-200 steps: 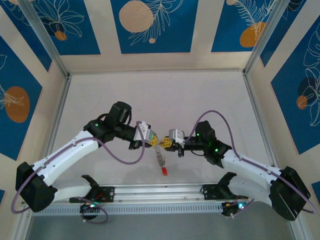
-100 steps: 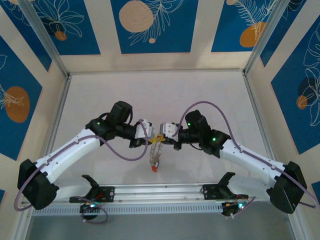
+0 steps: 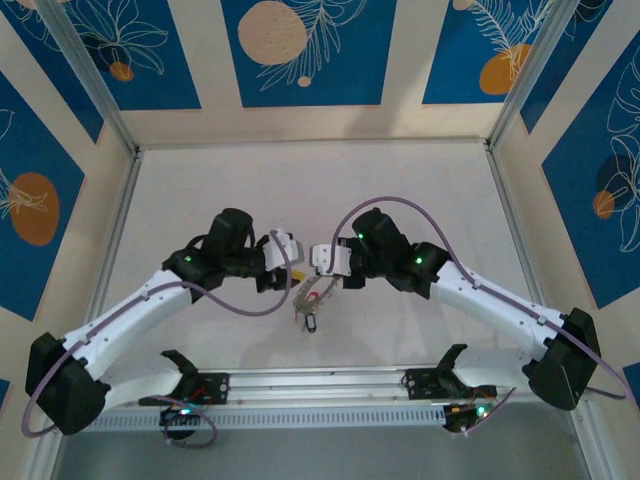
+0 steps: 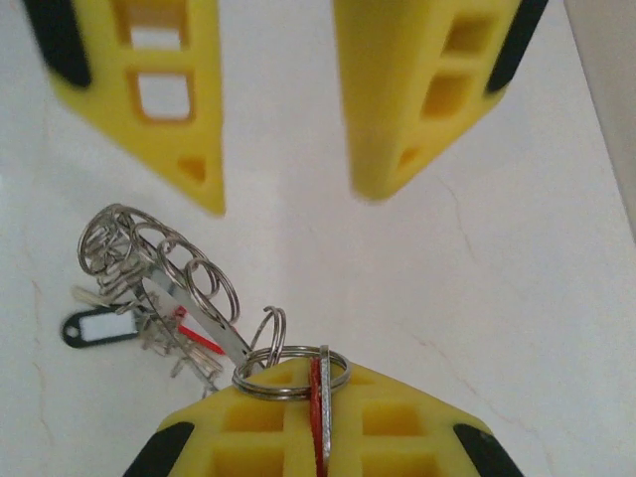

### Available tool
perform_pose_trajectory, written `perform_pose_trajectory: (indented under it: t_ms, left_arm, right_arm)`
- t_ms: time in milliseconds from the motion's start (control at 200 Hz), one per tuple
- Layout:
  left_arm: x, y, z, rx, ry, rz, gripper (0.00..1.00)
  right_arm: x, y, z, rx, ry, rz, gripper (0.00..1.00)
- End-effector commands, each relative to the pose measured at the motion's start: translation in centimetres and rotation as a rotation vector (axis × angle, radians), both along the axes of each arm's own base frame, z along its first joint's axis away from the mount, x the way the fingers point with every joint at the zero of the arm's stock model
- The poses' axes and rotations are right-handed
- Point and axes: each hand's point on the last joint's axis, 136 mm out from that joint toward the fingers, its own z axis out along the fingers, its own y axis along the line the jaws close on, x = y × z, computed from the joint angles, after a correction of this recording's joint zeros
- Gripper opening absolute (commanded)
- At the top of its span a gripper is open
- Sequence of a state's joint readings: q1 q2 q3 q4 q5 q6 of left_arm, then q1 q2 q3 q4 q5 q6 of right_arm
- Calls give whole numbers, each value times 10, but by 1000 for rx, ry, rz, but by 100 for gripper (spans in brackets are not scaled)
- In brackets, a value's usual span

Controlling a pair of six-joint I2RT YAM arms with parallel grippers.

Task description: Put the keys on the keyring

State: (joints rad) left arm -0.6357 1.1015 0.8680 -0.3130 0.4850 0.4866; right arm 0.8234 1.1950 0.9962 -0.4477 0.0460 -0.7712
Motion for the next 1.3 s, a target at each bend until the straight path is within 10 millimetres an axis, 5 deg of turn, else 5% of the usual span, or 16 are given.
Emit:
perform_pose_trajectory:
  t_ms: [0, 45, 85, 190, 395, 655, 830, 1035, 1295]
  left_arm:
    - [40, 25, 14, -75, -2, 290, 52]
    - [56, 43, 11, -83, 18, 434, 69]
    - [71, 63, 7, -89, 38, 587, 99]
    - [94, 129, -2, -165, 88, 1000, 100]
    - [88, 199, -26, -299, 229, 1324, 100]
    - [76, 232, -37, -260, 227, 1472, 100]
    - [67, 243, -41, -262, 228, 1520, 100]
    - [59, 249, -53, -242, 244, 1553, 100]
    - [64, 243, -54, -254, 273, 1527, 100]
  right_arm:
    - [14, -1, 26, -62, -115, 6, 0]
    - [20, 1, 33, -78, -131, 2, 0]
    - [24, 4, 38, -90, -139, 1, 0]
    - [37, 11, 49, -126, -160, -15, 0]
    - [72, 41, 65, -86, -167, -64, 0]
    - [119, 110, 72, 24, -127, -61, 0]
    - [129, 139, 53, 42, -53, 12, 0]
    - [104, 127, 14, 24, 32, 100, 0]
    - [66, 73, -46, -32, 139, 77, 0]
